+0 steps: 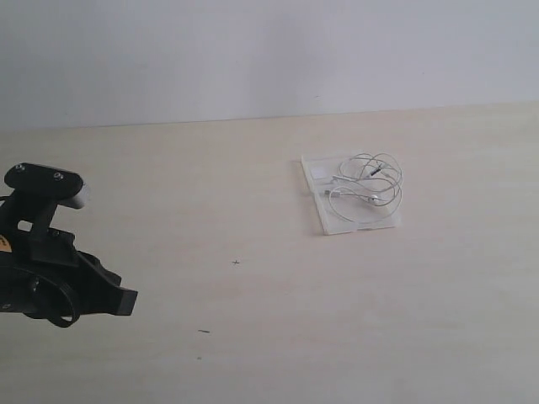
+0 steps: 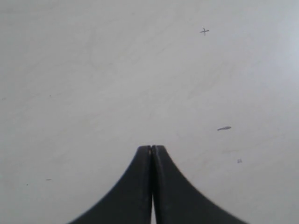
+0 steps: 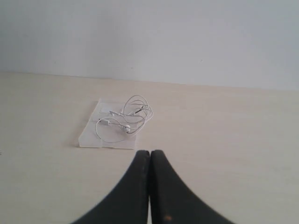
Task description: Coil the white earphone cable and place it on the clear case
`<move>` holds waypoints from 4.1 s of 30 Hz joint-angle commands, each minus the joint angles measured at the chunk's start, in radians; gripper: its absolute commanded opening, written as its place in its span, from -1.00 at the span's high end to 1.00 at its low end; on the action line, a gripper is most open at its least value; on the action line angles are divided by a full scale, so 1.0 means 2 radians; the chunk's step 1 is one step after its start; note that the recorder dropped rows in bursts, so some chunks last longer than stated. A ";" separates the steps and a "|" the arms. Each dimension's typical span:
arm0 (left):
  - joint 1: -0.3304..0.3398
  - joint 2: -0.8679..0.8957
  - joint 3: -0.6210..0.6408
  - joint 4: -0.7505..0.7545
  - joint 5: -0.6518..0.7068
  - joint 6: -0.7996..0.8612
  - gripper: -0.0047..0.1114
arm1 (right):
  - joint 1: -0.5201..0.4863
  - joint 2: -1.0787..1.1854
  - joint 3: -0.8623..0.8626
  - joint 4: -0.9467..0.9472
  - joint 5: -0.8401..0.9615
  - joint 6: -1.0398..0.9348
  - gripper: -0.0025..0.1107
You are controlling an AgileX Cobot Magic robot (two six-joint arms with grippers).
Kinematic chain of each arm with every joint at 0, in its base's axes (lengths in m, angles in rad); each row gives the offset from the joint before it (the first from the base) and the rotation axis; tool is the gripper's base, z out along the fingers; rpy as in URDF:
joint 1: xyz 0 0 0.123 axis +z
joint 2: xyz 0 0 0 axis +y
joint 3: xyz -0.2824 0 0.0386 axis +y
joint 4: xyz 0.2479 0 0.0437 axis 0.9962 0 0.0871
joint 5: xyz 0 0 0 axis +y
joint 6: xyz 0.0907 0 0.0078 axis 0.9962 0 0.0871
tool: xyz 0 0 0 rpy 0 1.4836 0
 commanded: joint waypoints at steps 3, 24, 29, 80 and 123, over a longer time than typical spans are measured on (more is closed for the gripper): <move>-0.003 -0.002 0.000 0.002 -0.002 -0.005 0.92 | -0.003 -0.004 0.002 0.020 0.004 -0.009 0.96; -0.003 -0.002 0.000 0.002 -0.002 -0.005 0.92 | -0.009 -0.004 0.002 0.026 0.004 -0.006 0.96; -0.003 -0.002 0.000 0.002 -0.002 -0.005 0.92 | -0.009 -0.004 0.002 0.028 0.004 0.003 0.96; 0.202 -0.556 0.000 0.053 -0.032 -0.012 0.92 | -0.009 -0.004 0.002 0.034 0.004 0.012 0.96; 0.227 -0.698 0.268 0.219 0.089 -0.186 0.92 | -0.009 -0.004 0.002 0.036 0.004 0.012 0.96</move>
